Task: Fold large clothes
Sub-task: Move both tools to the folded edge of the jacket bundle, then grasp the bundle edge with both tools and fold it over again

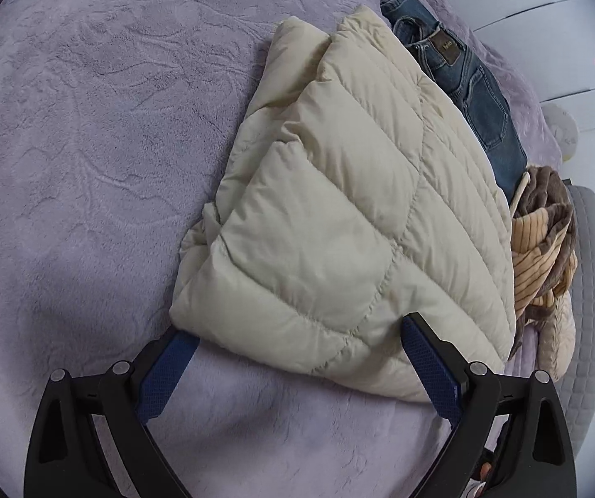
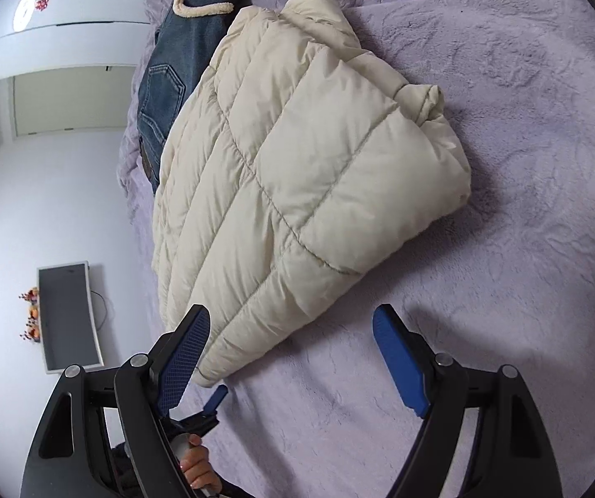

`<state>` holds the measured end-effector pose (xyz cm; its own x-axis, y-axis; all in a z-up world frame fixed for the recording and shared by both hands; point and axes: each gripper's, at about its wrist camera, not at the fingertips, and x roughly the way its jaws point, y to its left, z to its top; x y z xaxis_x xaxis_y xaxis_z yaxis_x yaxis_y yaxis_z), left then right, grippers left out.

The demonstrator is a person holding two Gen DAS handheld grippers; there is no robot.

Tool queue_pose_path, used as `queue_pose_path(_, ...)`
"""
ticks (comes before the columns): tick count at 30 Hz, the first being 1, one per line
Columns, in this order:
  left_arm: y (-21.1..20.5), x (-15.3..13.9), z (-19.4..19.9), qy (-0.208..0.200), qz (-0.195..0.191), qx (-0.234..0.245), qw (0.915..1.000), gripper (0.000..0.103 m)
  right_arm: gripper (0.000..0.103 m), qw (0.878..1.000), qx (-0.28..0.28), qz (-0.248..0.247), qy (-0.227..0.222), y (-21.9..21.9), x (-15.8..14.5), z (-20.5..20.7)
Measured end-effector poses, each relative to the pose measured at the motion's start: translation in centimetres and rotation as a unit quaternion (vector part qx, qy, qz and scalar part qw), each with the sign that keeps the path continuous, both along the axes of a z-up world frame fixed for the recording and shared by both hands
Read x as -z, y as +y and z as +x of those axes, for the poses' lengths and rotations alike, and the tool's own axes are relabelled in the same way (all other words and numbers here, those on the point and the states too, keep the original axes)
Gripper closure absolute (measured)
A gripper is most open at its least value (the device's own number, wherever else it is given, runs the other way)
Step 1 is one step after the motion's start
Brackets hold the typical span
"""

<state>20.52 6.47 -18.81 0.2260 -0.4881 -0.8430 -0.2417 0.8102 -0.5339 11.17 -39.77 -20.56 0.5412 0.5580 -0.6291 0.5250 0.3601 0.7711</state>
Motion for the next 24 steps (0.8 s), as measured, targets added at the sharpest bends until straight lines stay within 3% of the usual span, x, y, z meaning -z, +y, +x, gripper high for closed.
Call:
queue_pose_path(10,-0.7,1.5,3.2,-0.009,0.003,-0.038,0.9992,0.006,0.02,0.993,0.066,0.088,-0.031,-1.4,4.4,3.6)
queue_pose_path(12,-0.6,1.4,3.3,-0.012,0.004,-0.039,0.9991,0.021,0.021,0.992,0.077,0.099,-0.028,-1.4,5.0,3.9)
queue_pose_path(14,-0.4,1.2,3.5,-0.017,-0.018,-0.031,0.9992,0.054,0.037,0.989,0.087,0.112,-0.031,-1.3,5.1,3.8)
queue_pose_path(15,-0.3,1.1,3.5,-0.02,-0.032,-0.025,0.999,0.061,0.056,0.988,0.089,0.119,-0.035,-1.3,5.2,3.7)
queue_pose_path(16,-0.3,0.8,3.6,-0.024,-0.037,-0.019,0.9988,0.066,0.066,0.987,0.092,0.124,-0.04,-1.2,5.2,3.6)
queue_pose_path(19,0.1,-0.2,3.5,-0.04,-0.045,-0.003,0.9982,0.072,0.076,0.985,0.093,0.133,-0.058,-1.0,4.9,3.4)
queue_pose_path(24,1.4,-2.0,2.3,-0.055,-0.07,0.01,0.996,0.072,0.079,0.981,0.095,0.149,-0.081,-1.8,3.8,1.7)
